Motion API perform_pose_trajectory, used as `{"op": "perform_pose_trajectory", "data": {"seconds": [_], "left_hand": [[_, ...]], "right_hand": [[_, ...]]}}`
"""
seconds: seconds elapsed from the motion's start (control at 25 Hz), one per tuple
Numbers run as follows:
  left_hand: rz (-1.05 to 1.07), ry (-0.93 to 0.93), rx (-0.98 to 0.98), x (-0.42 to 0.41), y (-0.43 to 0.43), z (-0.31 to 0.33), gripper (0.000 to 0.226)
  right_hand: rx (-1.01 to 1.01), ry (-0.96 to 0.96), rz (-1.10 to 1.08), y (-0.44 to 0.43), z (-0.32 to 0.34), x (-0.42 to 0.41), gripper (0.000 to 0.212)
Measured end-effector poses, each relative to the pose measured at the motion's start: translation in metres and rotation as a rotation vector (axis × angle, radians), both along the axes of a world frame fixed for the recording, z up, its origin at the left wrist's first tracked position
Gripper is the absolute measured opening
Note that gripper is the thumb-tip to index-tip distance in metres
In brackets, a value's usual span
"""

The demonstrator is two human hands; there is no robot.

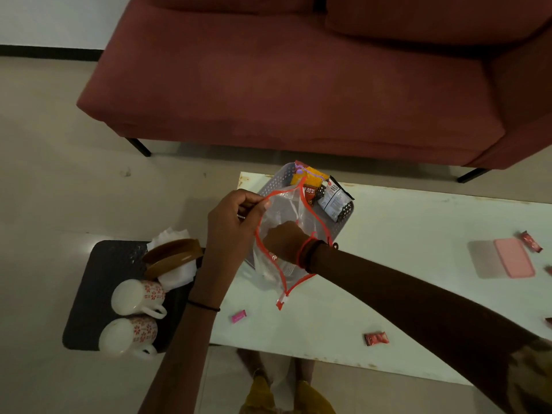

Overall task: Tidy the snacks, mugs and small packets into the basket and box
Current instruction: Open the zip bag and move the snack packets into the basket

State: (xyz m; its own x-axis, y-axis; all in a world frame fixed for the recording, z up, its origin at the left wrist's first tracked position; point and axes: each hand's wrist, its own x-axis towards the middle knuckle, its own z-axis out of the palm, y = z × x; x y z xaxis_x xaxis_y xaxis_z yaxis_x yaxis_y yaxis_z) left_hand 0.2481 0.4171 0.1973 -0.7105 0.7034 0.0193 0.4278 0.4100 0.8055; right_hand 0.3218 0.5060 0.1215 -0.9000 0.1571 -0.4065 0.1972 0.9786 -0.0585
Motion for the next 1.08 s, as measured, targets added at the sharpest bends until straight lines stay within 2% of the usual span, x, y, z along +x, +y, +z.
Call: {"op": "perform_pose_trajectory", "data": {"seconds": [0.08, 0.12, 0.16, 0.36, 0.48, 0.52, 0.64, 0.76, 0.8, 0.88, 0.92, 1.0, 1.08], "left_hand": [[0.023, -0.014, -0.017, -0.005, -0.002, -0.006, 0.022], [0.031, -0.011, -0.022, -0.009, -0.004, -0.01, 0.021], [0.035, -0.007, -0.031, -0.013, -0.007, -0.012, 0.021], [0.065, -0.052, -0.068, -0.038, -0.021, -0.02, 0.016], [0.069, -0.15, -0.077, -0.05, -0.026, -0.019, 0.019], [0.034, -0.121, -0.111, -0.054, -0.027, -0.018, 0.018], [0.003, -0.09, -0.15, -0.062, -0.03, -0.018, 0.005], [0.057, -0.182, -0.101, -0.061, -0.032, -0.019, 0.019], [0.071, -0.206, -0.094, -0.06, -0.032, -0.021, 0.019], [0.058, -0.212, -0.105, -0.059, -0.032, -0.025, 0.007], [0.054, -0.208, -0.107, -0.06, -0.033, -0.026, 0.003], [0.057, -0.214, -0.095, -0.063, -0.034, -0.027, 0.005], [0.076, -0.226, -0.085, -0.066, -0.036, -0.026, 0.013]], "right_hand": [[0.169, 0.016, 0.137, 0.001, 0.012, 0.0, 0.019], [0.149, 0.02, 0.186, 0.004, 0.01, 0.001, 0.026], [0.113, 0.015, 0.239, 0.004, 0.017, 0.001, 0.03], [-0.19, 0.335, 0.158, 0.018, 0.06, -0.002, 0.041], [-0.565, 0.38, 0.096, 0.037, 0.085, 0.004, 0.035], [-0.721, 0.43, 0.043, 0.043, 0.089, 0.008, 0.033], [-1.146, 0.592, -0.349, 0.054, 0.098, 0.021, 0.025], [-1.554, 0.793, -0.62, 0.068, 0.098, 0.021, 0.029], [-1.635, 0.876, -0.686, 0.076, 0.098, 0.02, 0.03], [-1.635, 1.03, -0.834, 0.098, 0.097, 0.02, 0.02], [-1.554, 1.08, -0.919, 0.112, 0.092, 0.022, 0.015], [-1.259, 1.072, -1.058, 0.139, 0.074, 0.03, 0.008], [-0.896, 0.924, -1.12, 0.161, 0.045, 0.036, 0.01]]}}
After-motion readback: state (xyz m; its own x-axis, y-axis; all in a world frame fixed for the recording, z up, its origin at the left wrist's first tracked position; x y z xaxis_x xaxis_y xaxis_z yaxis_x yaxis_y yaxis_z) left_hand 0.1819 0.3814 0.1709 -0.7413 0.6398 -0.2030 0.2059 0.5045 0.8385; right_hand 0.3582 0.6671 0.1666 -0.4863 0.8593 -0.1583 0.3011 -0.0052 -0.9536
